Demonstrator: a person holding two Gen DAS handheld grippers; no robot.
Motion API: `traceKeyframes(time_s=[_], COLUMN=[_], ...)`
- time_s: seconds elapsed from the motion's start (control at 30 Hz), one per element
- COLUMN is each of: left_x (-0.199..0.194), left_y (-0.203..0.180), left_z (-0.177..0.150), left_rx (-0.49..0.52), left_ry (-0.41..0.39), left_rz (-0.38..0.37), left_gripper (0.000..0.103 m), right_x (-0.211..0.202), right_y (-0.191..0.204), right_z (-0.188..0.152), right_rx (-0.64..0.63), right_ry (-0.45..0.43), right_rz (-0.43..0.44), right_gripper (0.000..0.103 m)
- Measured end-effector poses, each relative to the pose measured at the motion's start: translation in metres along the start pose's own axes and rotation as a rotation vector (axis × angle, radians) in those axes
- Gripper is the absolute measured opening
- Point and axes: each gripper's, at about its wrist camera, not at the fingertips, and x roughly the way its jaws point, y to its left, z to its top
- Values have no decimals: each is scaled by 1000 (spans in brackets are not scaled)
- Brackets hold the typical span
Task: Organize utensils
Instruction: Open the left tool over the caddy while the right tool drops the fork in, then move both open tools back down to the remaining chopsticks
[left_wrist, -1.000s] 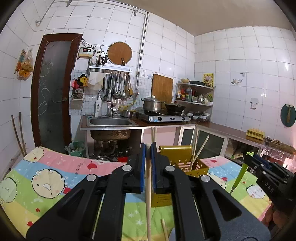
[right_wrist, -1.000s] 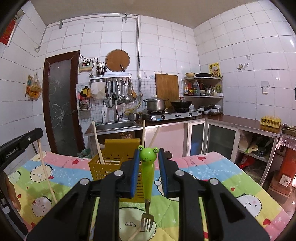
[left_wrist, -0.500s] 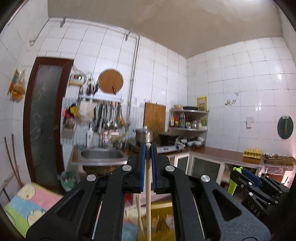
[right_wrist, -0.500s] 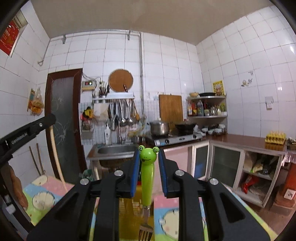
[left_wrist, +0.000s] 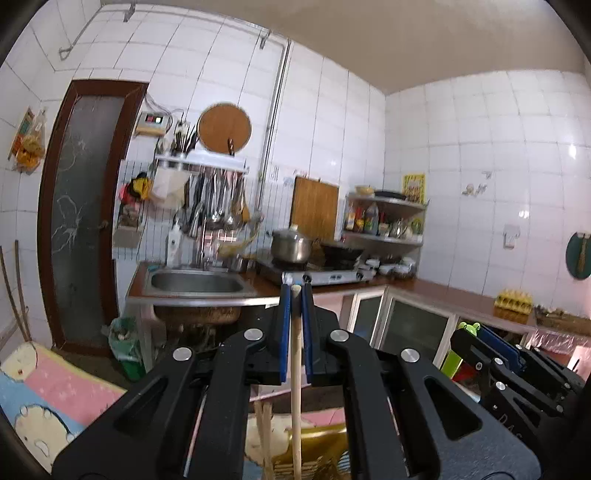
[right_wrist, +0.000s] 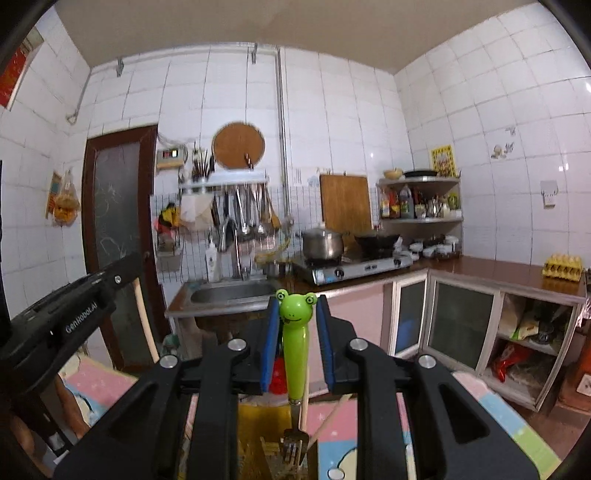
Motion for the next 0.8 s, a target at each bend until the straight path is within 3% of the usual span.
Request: traceKeyframes(time_s=[0.2, 0.27, 0.3, 0.37, 0.43, 0.5, 0.57, 0.67, 0.8], left_x=[25, 20, 18, 11, -1, -17, -34, -59, -80], left_y=[14, 19, 20, 25, 29, 35, 40, 48, 56], left_z=[-47, -50, -50, -44, -37, -25, -18, -12, -25], left_rx=[-13, -13, -8, -2, -1, 0, -12, -23, -15], left_ry=[145, 142, 155, 179, 173, 173, 172, 183, 276], left_rz=[0, 15, 19, 11, 11, 25, 29, 36, 41], left_gripper=[5, 7, 16, 34, 46, 71, 85, 97, 98], right_x=[16, 18, 17, 12, 1, -8, -22, -42, -60], right_y=[-4, -5, -7, -11, -17, -20, -21, -20, -21], right_z=[-41, -47, -48, -46, -39, -35, -31, -35, -62], right_rx=[3, 2, 2, 27, 51, 48, 40, 43, 73], right_ry=[119, 159, 169, 189, 193, 197, 213, 248, 349], right_rz=[12, 22, 20, 28, 27, 0, -40, -80, -125], right_gripper=[21, 22, 25, 51, 54, 55, 57, 61, 61])
